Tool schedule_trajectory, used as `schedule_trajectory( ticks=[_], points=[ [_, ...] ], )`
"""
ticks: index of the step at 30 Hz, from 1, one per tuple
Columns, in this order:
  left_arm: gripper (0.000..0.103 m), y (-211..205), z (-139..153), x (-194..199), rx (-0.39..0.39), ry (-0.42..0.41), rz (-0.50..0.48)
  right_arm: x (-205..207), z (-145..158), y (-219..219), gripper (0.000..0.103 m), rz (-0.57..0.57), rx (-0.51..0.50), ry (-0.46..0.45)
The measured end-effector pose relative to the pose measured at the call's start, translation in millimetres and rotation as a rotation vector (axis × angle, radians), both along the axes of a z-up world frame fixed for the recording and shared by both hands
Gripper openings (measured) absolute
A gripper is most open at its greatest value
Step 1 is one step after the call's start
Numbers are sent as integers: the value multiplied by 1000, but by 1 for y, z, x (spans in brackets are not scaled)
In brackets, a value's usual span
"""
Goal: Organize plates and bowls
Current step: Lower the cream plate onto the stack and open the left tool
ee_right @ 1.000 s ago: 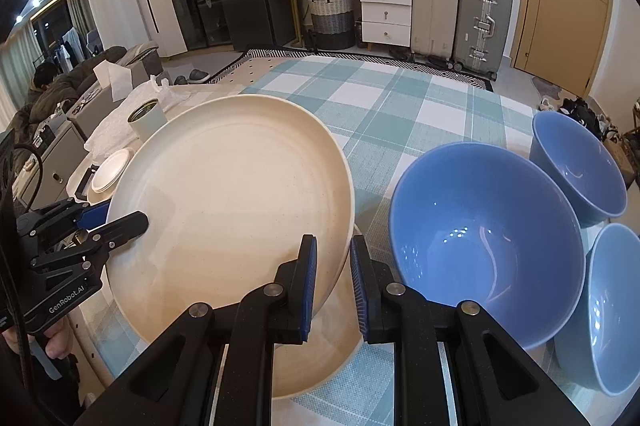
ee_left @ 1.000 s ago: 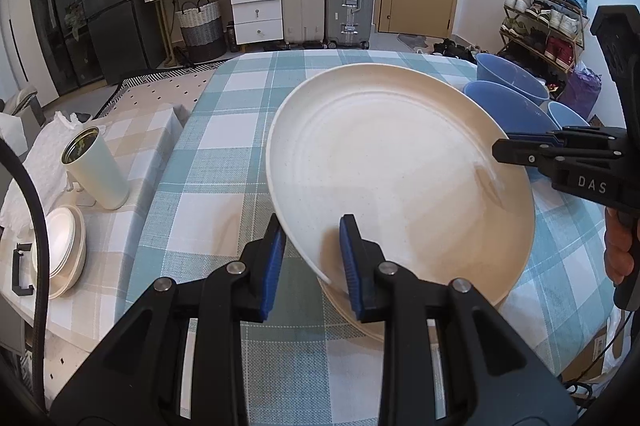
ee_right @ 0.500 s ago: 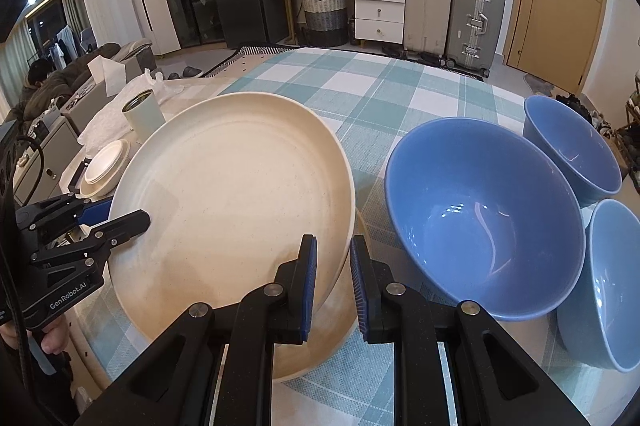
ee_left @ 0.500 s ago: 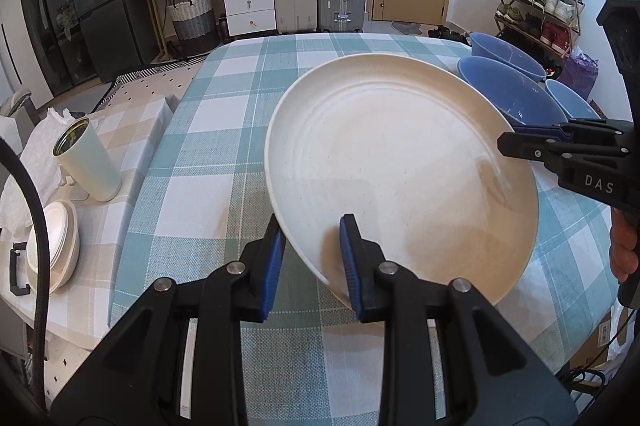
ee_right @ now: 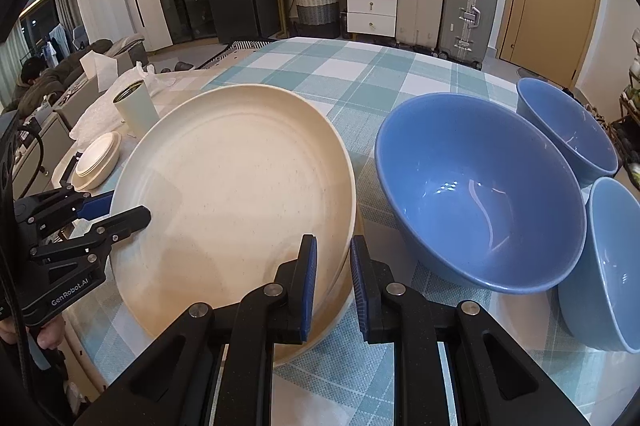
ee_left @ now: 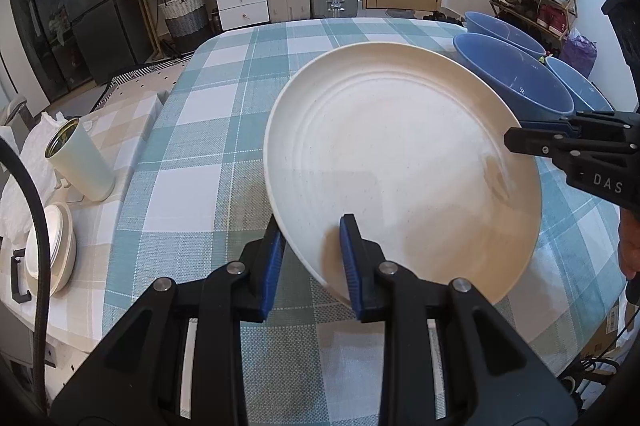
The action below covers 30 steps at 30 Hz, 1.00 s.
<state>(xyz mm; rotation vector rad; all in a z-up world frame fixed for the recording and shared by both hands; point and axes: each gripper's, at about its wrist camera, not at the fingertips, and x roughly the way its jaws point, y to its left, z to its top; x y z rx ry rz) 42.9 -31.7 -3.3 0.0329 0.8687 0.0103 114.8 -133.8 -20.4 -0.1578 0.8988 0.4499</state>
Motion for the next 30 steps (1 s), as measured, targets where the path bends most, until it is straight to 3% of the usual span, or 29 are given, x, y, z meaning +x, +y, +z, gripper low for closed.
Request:
schedule_trajectory(
  ticks=[1, 30],
  points=[
    [24, 0, -1, 1, 1, 2, -2, 0, -1, 0, 17, 0, 0, 3],
    [28, -12, -27, 15, 81, 44, -31, -4, -18, 3, 19, -10, -77, -9]
  ],
)
